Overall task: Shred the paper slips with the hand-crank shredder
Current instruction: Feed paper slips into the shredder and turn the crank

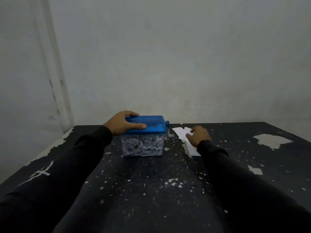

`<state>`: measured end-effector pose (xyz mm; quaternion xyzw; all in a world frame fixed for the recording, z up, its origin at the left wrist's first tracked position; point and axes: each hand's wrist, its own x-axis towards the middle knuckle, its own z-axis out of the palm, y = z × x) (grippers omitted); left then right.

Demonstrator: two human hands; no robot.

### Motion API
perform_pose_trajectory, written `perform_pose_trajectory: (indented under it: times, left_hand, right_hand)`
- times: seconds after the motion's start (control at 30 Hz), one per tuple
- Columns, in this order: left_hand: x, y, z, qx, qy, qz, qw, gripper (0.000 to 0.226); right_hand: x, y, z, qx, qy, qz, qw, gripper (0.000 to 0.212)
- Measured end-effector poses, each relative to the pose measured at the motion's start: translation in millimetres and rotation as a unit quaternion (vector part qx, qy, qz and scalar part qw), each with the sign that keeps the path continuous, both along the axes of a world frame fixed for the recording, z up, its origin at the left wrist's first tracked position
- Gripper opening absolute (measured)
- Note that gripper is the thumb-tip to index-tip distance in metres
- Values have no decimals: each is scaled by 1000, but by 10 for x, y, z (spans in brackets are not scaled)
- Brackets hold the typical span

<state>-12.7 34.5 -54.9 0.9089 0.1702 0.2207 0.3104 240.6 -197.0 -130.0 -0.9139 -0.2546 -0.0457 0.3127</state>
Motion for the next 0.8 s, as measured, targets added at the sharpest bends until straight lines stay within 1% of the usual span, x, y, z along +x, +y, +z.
perform_pose_trajectory:
  times: [0.03, 0.07, 0.1, 0.13, 0.23, 0.37, 0.47, 0.53, 0.67, 0.8]
  left_hand:
    - [16, -16, -1, 2, 0, -1, 1000, 105]
    - [32, -33, 1, 3, 0, -3, 1000, 105]
    - [58, -52, 0, 3, 2, -6, 1000, 106]
    - [80, -62, -1, 2, 5, -9, 1000, 106]
    - [124, -86, 26, 5, 16, -15, 1000, 106]
    - [130, -101, 53, 11, 25, -19, 999, 110]
    - [140, -88, 76, 13, 23, -18, 999, 113]
    - [178, -77, 68, 8, 13, -17, 1000, 110]
    - [311, -14, 46, -1, -4, -17, 1000, 105]
    - [480, 81, 18, -8, -10, -17, 1000, 98]
  right_hand:
    - [44, -68, -43, -90, 7, -29, 995, 53]
    - [48, -130, -77, -154, 19, -49, 987, 66]
    - [57, -171, -110, -183, 32, -59, 981, 74]
    - [58, -184, -132, -184, 41, -61, 980, 77]
    - [134, -173, -154, -121, 72, -62, 988, 69]
    - [195, -215, -142, -6, 120, -57, 991, 48]
    - [250, -246, -106, 82, 132, -43, 987, 36]
    - [317, -222, -67, 131, 130, -32, 982, 35]
    - [414, -24, 51, 177, 156, -23, 971, 39]
    - [554, 213, 5, 155, 165, -33, 973, 41]
